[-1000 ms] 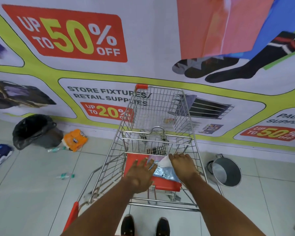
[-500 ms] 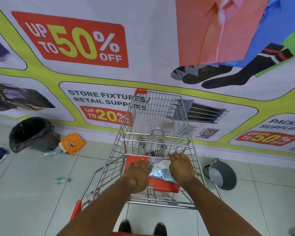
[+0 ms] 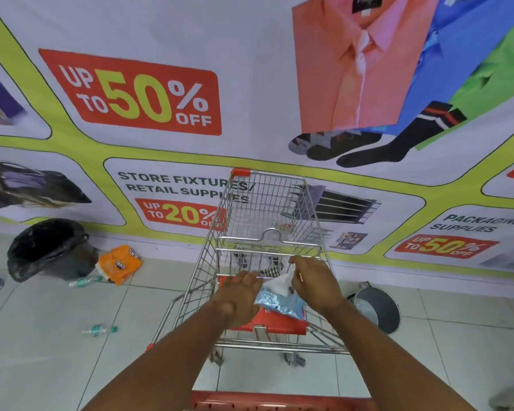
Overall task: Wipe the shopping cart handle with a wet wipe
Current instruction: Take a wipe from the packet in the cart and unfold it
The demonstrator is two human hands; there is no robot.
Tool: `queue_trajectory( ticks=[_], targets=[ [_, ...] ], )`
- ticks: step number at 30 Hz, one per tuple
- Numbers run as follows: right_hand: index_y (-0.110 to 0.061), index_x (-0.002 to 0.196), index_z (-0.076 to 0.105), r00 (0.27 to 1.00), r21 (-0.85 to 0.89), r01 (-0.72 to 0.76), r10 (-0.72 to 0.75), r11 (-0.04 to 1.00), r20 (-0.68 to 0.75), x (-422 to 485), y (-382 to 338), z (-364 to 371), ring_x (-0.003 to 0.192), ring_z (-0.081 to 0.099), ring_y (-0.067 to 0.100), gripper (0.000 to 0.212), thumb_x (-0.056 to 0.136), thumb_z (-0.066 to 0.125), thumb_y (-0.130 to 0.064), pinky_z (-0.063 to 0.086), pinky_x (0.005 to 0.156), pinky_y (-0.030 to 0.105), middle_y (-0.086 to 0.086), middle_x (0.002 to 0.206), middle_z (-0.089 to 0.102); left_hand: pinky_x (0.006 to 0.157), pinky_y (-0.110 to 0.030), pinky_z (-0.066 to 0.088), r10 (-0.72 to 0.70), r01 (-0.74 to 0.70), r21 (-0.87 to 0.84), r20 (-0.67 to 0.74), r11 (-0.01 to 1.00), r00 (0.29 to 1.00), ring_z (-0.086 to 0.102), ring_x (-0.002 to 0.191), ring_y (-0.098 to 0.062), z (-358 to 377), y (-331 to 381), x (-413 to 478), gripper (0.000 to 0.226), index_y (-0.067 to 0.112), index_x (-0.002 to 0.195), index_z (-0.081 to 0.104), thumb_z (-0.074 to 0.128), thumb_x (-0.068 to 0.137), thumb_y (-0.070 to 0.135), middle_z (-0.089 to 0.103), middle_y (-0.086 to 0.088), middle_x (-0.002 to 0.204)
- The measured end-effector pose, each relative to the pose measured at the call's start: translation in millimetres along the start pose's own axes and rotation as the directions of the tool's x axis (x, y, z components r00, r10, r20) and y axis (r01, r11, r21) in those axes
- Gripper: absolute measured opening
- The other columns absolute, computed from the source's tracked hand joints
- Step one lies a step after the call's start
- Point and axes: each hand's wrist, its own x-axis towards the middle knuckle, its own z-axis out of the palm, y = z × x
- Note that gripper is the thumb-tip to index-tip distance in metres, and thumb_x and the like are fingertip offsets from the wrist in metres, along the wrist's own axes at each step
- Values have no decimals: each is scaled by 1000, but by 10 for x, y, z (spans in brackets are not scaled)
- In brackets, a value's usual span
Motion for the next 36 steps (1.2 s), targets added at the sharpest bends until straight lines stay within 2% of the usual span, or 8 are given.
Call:
queue_trajectory(
  ticks=[8, 14, 17, 21, 28, 30, 33, 36],
  targets=[
    [-16, 117, 60, 990, -11, 108, -108, 994, -95, -72, -315, -573, 97, 59, 24, 34, 84, 60, -11, 43, 85, 36, 3, 102, 69, 112, -49, 24, 32, -36, -25, -140, 999, 990, 17, 140, -28, -652, 65, -191, 73, 20, 147, 12, 46, 90, 50, 16, -6, 157],
    [-24, 116, 56, 971, 76, 91, -71, 993, -229, -79, -584, -1097, 84, 55, 12, 32, 85, 62, -19, 40, 71, 25, -11, 87, 63, 107, -47, 31, 111, -152, -99, -333, 983, 936, 26, 135, -24, -1078, 237, -318, 85, 23, 145, 17, 39, 80, 73, 24, -1, 154],
    [-26, 115, 56, 955, 112, 82, -46, 990, -293, -29, -695, -1358, 76, 52, 9, 33, 84, 64, -20, 43, 63, 26, -14, 80, 58, 102, -46, 36, 126, -203, -131, -442, 970, 888, 33, 129, -21, -1327, 362, -401, 87, 25, 142, 23, 40, 75, 78, 33, 1, 149],
    [-26, 114, 55, 923, 154, 96, -31, 983, -384, 21, -824, -1662, 73, 56, 11, 34, 83, 65, -20, 51, 62, 34, -11, 78, 61, 91, -43, 45, 101, -224, -162, -549, 961, 830, 45, 115, -18, -1640, 517, -469, 77, 30, 135, 30, 46, 74, 75, 46, 6, 135],
    [-24, 113, 55, 859, 202, 148, -25, 968, -511, 44, -930, -2177, 69, 58, 8, 35, 81, 66, -19, 49, 61, 30, -13, 75, 60, 93, -42, 47, 6, -209, -221, -675, 952, 738, 45, 124, -23, -2130, 720, -614, 67, 24, 143, 25, 51, 84, 43, 41, 0, 144],
    [-24, 110, 56, 846, 196, 165, -36, 967, -533, 35, -930, -2329, 70, 59, 9, 32, 80, 65, -18, 48, 61, 29, -14, 74, 60, 87, -39, 50, -30, -238, -268, -719, 934, 694, 49, 119, -19, -2245, 816, -691, 68, 26, 140, 27, 55, 82, 48, 45, 2, 139],
    [-26, 104, 56, 844, 234, 180, -28, 956, -536, 0, -896, -2526, 74, 61, 6, 29, 78, 65, -18, 49, 63, 27, -17, 73, 58, 69, -31, 48, -72, -252, -290, -775, 924, 628, 53, 103, -14, -2358, 1006, -794, 77, 24, 132, 32, 60, 73, 64, 50, 5, 120],
    [-30, 100, 54, 856, 278, 201, -30, 939, -517, -37, -853, -2700, 71, 61, 4, 30, 75, 64, -19, 48, 62, 24, -16, 68, 58, 63, -28, 41, -105, -238, -300, -796, 924, 596, 53, 95, -14, -2429, 1161, -837, 74, 23, 131, 32, 63, 74, 60, 50, 6, 112]
  ],
)
